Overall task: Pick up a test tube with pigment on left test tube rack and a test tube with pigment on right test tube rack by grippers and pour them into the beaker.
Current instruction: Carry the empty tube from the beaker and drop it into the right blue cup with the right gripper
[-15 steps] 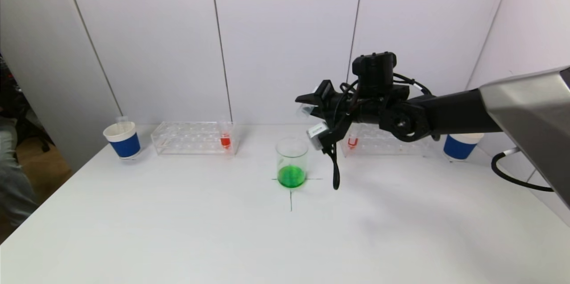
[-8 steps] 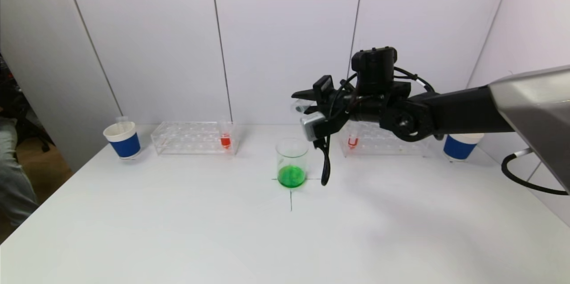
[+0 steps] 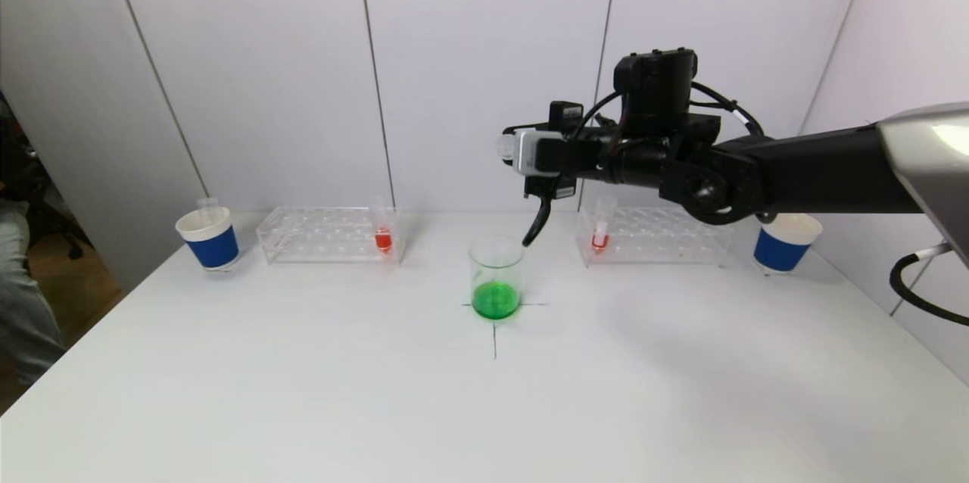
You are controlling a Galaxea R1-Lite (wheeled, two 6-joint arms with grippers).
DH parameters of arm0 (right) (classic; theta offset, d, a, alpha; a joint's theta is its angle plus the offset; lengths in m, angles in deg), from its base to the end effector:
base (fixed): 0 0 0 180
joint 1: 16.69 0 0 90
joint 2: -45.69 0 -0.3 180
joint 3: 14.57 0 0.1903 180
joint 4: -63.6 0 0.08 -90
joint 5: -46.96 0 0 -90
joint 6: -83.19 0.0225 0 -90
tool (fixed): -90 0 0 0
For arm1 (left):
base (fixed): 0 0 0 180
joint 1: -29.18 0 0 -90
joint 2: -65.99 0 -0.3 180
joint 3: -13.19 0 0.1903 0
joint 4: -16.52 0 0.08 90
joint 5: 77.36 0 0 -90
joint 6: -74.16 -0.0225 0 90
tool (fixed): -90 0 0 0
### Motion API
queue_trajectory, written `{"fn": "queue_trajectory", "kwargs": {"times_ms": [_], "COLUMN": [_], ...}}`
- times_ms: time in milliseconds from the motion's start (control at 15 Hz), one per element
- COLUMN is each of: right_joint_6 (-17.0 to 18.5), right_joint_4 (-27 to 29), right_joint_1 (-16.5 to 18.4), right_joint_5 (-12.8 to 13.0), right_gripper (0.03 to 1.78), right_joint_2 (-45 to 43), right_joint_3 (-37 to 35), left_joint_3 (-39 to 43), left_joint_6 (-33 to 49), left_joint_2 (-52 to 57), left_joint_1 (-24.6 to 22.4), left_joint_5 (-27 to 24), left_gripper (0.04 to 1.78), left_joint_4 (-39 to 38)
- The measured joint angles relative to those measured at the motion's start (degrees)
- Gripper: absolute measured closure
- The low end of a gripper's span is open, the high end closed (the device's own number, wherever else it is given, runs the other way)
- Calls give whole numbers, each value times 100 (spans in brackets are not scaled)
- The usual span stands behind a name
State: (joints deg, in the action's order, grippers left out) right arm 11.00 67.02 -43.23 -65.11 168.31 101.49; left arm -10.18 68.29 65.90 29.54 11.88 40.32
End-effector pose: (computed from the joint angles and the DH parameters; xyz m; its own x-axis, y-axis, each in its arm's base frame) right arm 0.3989 0.2087 0.2135 0.6486 0.7440 -0.1606 -0.3755 0.1293 -0.9178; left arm -0.0227 -0.0002 0.0748 0.9998 -0.0195 -0.0091 0.0204 0.9946 0.1021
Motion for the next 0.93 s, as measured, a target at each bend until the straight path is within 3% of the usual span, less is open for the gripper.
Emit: {"fn": "queue_trajectory", "kwargs": {"times_ms": [400,533,733,867,933], "right_joint_6": [2956,3871,5205,5881,6018], "right_joint_4": [-823,-830,-775,-480,-271], "right_joint_1": [39,39,44,151,247], "right_joint_5": [750,1191,2065,2640,2781], "right_gripper": [128,128,128,128,128], "right_joint_2": [-265,-438,-652,-809,-901], "right_joint_3": [63,72,55,27,24], "left_joint_3": [0,0,0,0,0], "left_joint_6": [0,0,0,0,0], "left_joint_2": [0,0,0,0,0], "left_joint_1": [-2,0,0,0,0], "left_joint_5": [-2,-2,-2,0,-2], "left_gripper": [6,6,6,6,6], "left_joint_4": [0,0,0,0,0]}}
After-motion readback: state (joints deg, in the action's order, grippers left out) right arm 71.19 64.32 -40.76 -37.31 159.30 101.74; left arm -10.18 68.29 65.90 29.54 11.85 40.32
